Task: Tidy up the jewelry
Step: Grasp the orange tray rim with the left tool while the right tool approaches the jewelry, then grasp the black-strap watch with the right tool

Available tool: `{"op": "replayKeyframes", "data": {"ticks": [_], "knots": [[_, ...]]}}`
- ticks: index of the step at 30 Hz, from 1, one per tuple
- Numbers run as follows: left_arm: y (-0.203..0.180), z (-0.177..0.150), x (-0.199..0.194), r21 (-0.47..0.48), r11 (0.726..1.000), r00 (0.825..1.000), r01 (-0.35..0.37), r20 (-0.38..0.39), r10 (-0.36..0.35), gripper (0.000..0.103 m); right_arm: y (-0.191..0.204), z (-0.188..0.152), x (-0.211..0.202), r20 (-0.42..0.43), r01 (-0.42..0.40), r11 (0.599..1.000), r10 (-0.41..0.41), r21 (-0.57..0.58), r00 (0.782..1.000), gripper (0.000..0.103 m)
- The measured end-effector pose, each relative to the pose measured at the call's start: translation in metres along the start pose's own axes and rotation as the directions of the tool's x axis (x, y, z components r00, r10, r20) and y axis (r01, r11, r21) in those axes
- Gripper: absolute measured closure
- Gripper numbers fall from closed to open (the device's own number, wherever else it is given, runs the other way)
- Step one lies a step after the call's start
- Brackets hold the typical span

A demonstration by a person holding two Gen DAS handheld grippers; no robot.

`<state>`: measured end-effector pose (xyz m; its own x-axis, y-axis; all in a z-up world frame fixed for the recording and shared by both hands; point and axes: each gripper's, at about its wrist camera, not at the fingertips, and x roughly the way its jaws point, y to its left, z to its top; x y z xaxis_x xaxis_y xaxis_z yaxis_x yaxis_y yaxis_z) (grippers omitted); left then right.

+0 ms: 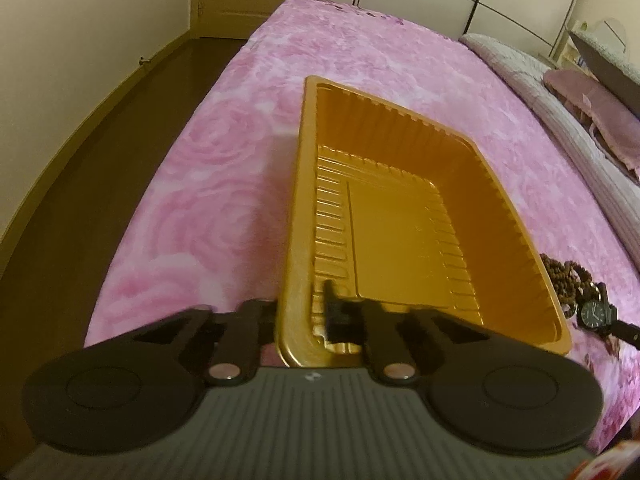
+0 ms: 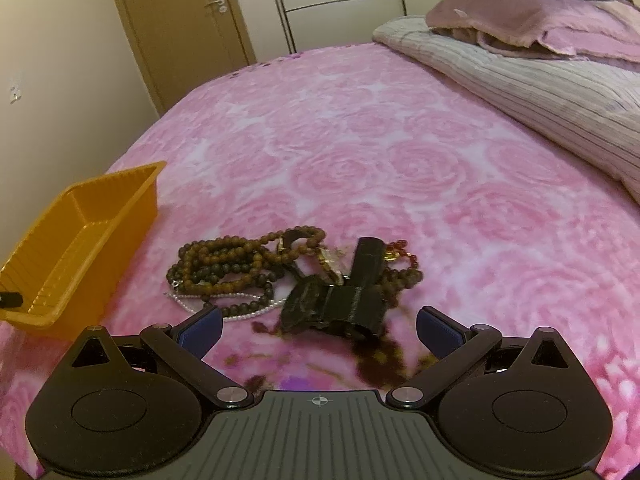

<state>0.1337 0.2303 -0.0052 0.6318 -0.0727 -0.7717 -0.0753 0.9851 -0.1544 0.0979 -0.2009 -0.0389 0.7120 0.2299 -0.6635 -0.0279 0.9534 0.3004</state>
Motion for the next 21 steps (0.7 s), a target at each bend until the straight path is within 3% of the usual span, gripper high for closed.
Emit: {"op": "replayKeyframes", "data": {"ticks": [9, 10, 11, 13, 21], "knots": [[-0.038, 0.001, -0.020, 0.150, 0.984, 0.994, -0.098, 0.064, 0.089, 0.100, -0.034, 0.002, -0.011, 0.015, 0.026, 1.000, -0.027, 0.010, 1.000, 0.001], [-0.041, 0.001, -0.022, 0.163, 0.981, 0.993, -0.108, 0.068, 0.099, 0.100, -0.037, 0.003, -0.012, 0.019, 0.031, 1.000, -0.031, 0.001, 0.999, 0.004], [-0.044, 0.000, -0.023, 0.174, 0.977, 0.992, -0.119, 0.073, 0.108, 0.100, -0.039, 0.003, -0.012, 0.020, 0.025, 1.000, -0.025, -0.013, 0.999, 0.016], [-0.050, 0.000, -0.025, 0.194, 0.971, 0.989, -0.137, 0.076, 0.124, 0.100, -0.038, 0.004, -0.009, 0.006, 0.004, 0.998, -0.004, -0.057, 1.000, 0.028], [-0.062, -0.001, -0.028, 0.216, 0.962, 0.985, -0.167, 0.078, 0.154, 0.100, -0.009, -0.007, 0.009, -0.012, -0.048, 0.951, 0.046, -0.307, 0.999, 0.048]]}}
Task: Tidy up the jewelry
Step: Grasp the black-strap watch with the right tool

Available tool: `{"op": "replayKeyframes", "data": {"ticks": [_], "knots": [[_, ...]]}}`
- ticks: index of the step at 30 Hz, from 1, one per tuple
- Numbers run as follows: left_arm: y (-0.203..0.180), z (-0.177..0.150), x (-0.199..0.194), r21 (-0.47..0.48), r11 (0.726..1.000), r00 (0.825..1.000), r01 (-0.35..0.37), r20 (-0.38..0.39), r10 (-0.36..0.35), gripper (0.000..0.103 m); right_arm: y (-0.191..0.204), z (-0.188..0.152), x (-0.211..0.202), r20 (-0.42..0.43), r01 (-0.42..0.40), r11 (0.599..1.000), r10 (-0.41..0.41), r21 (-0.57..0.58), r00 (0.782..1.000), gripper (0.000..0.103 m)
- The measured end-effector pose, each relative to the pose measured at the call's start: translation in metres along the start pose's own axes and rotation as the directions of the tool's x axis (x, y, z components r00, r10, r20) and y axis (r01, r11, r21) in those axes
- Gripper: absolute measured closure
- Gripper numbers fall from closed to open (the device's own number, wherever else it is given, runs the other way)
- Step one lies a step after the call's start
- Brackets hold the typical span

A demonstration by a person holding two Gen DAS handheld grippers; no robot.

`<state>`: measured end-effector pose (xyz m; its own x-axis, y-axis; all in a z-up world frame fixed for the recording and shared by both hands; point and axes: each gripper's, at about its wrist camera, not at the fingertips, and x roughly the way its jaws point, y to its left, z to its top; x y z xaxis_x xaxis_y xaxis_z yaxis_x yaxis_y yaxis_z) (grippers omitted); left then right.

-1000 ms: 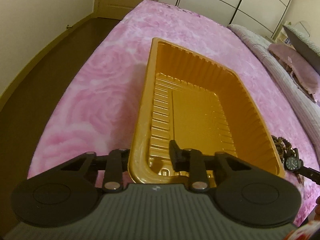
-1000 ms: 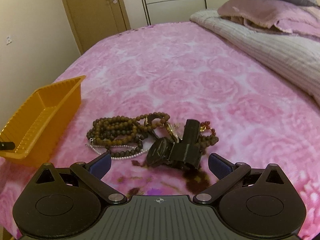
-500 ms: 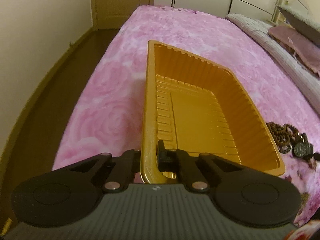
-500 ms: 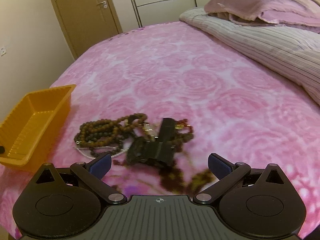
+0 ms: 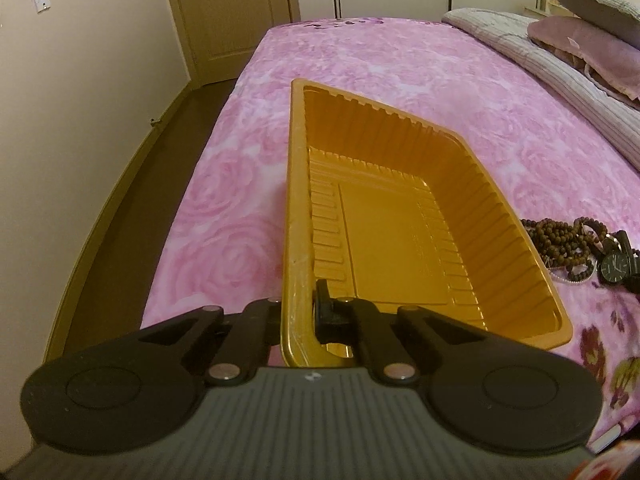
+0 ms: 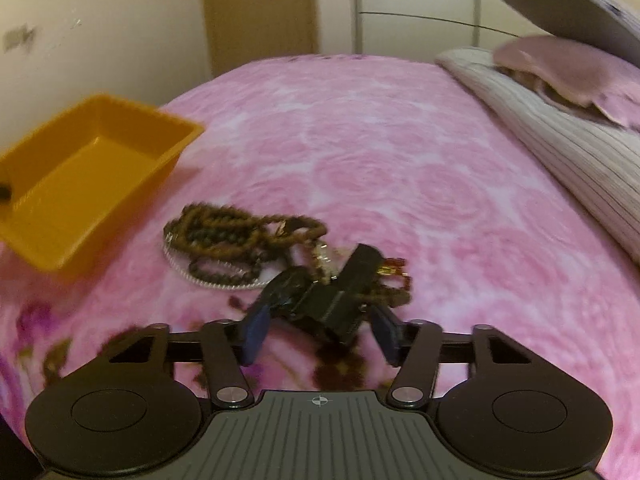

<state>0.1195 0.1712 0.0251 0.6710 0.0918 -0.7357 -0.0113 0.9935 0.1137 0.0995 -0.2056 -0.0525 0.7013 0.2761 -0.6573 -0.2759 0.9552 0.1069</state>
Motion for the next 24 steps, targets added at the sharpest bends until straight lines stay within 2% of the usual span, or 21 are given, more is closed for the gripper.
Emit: {"op": "replayKeyframes", "data": {"ticks": [1, 3, 5, 8, 14, 20, 24], "knots": [[0.000, 0.000, 0.001, -0.002, 1.000, 1.000, 0.000, 0.000, 0.000, 0.100, 0.001, -0.001, 0.003, -0.001, 0.009, 1.000, -0.009, -0.016, 1.000, 0.048], [-0.001, -0.001, 0.001, -0.004, 1.000, 1.000, 0.002, -0.001, -0.002, 0.100, 0.001, -0.003, 0.006, -0.016, 0.009, 1.000, -0.009, -0.027, 1.000, 0.055], [0.000, -0.001, 0.002, -0.006, 1.000, 1.000, 0.004, -0.002, -0.004, 0.100, 0.003, -0.005, 0.004, -0.030, 0.030, 0.999, -0.031, -0.037, 0.999, 0.072], [0.000, -0.001, 0.003, -0.008, 1.000, 1.000, 0.006, -0.002, -0.006, 0.100, 0.001, -0.005, -0.004, -0.055, -0.018, 1.000, 0.020, 0.023, 0.998, 0.077], [0.000, -0.003, 0.004, -0.019, 1.000, 1.000, 0.017, 0.000, -0.017, 0.100, 0.012, -0.008, -0.013, -0.094, -0.103, 0.992, 0.109, 0.069, 0.990, 0.079], [0.002, -0.004, 0.005, -0.037, 0.999, 1.000, 0.029, 0.003, -0.029, 0.100, 0.021, -0.008, -0.003, -0.062, -0.056, 0.998, 0.058, 0.028, 0.996, 0.078], [0.002, -0.005, 0.005, -0.039, 0.999, 0.999, 0.032, 0.003, -0.032, 0.100, 0.031, -0.005, 0.003, -0.060, -0.041, 0.998, 0.038, -0.044, 0.997, 0.080]]}}
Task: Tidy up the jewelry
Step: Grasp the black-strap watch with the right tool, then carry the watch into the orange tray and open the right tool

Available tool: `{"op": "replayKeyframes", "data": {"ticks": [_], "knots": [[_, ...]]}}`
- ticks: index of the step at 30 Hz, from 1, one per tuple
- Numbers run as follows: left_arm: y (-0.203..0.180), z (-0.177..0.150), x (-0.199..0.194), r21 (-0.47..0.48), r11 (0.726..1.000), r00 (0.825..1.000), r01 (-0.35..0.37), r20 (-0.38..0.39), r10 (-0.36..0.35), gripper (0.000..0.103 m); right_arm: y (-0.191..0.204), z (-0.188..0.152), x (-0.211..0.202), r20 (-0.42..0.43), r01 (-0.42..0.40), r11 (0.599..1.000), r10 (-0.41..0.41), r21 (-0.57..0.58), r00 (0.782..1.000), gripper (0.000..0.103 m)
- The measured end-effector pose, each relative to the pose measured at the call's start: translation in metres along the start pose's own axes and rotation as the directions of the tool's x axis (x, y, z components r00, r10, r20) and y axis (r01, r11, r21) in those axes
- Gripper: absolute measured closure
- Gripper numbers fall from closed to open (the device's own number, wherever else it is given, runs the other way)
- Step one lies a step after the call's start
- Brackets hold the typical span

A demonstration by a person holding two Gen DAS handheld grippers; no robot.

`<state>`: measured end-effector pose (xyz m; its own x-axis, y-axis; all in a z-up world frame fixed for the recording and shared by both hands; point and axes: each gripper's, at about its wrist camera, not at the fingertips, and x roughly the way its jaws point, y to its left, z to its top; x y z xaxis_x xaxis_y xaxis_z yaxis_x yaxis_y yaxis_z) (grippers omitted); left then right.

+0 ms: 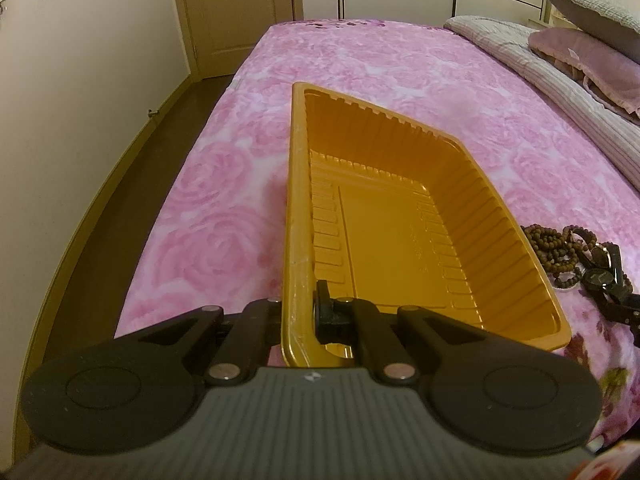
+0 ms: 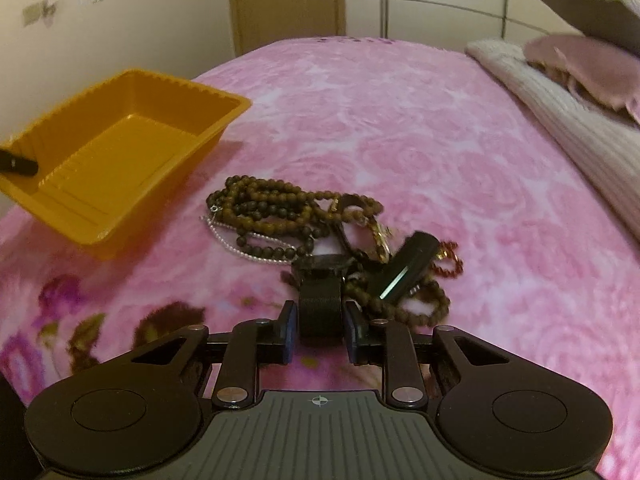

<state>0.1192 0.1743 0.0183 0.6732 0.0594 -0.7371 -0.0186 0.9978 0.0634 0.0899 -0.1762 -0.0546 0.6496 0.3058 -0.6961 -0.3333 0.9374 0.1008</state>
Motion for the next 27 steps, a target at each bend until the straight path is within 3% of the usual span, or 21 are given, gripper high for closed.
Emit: {"op": "replayKeyframes", "data": {"ticks": [16, 27], "knots": [[-0.006, -0.002, -0.005, 0.067, 0.998, 1.000, -0.008, 0.022, 0.007, 0.100, 0.018, 0.038, -0.041, 0.100, -0.078, 0.996, 0.074, 0.037, 0.992, 0.082], [-0.012, 0.003, -0.005, 0.136, 0.991, 1.000, -0.019, 0.027, 0.015, 0.101, 0.067, 0.092, -0.038, 0.185, -0.260, 0.966, 0.257, -0.007, 0.949, 0.082]]}}
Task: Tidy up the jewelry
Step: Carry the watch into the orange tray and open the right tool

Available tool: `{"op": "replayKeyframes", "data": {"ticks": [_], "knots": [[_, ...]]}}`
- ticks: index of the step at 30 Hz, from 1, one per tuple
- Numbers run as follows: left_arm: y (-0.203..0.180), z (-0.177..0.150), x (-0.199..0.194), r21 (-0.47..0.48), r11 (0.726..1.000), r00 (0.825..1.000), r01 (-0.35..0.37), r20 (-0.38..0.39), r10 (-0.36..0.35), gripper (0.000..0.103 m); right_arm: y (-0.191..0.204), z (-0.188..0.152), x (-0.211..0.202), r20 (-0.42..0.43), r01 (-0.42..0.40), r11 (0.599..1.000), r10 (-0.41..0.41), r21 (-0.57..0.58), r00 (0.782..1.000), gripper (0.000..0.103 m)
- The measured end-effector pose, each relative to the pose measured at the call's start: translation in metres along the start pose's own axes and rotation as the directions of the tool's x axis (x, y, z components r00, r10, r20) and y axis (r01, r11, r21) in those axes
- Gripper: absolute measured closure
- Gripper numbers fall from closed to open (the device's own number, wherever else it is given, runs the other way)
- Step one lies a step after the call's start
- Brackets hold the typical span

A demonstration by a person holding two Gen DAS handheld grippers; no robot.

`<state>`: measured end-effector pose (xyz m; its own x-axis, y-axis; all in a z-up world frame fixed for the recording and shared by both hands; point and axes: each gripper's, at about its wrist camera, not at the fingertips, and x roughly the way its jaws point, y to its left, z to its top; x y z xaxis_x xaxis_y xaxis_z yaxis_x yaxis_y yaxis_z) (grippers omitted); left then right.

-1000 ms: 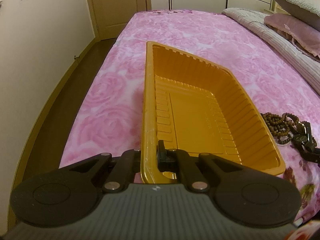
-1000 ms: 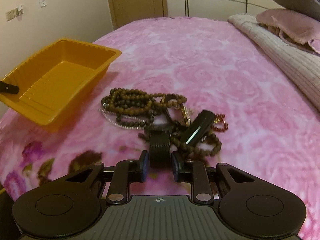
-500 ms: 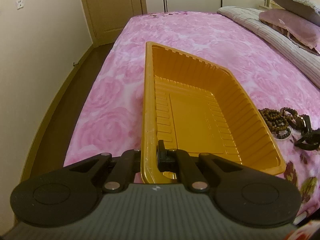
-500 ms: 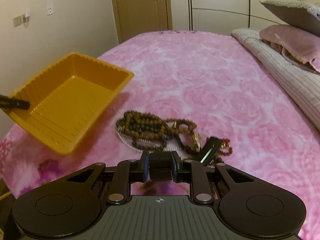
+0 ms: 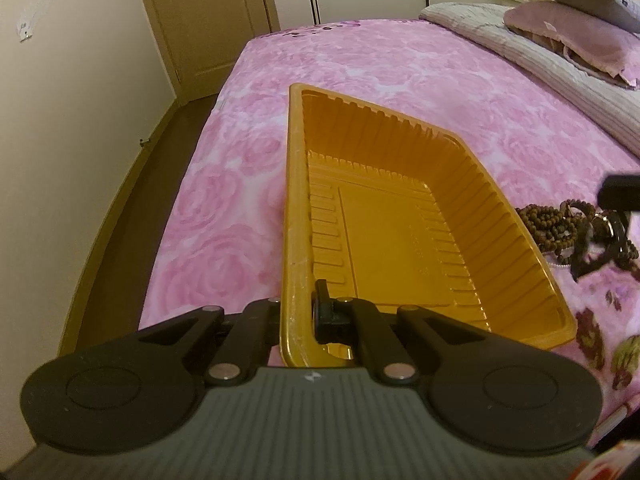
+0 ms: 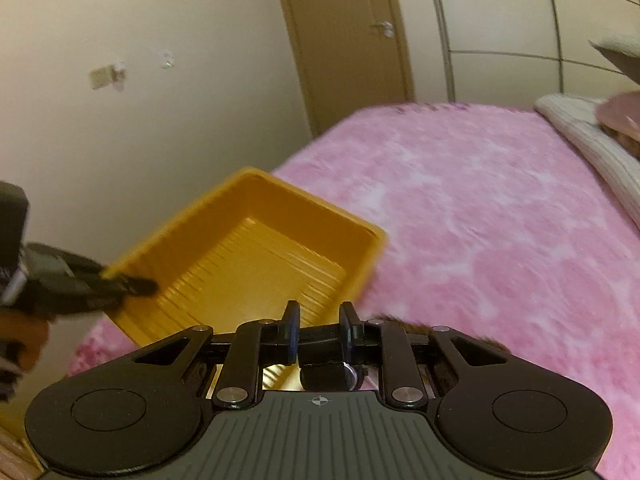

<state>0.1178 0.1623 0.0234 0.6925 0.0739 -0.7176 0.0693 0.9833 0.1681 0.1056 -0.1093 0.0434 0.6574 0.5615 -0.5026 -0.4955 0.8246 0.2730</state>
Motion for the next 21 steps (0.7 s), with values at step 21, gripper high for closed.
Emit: {"op": "replayKeyframes", "data": {"ticks": [21], "knots": [[0.002, -0.002, 0.002, -0.017, 1.000, 1.000, 0.006, 0.000, -0.006, 0.101, -0.052, -0.039, 0.000, -0.014, 0.098, 0.989, -0.097, 0.108, 0.995, 0.065]]}}
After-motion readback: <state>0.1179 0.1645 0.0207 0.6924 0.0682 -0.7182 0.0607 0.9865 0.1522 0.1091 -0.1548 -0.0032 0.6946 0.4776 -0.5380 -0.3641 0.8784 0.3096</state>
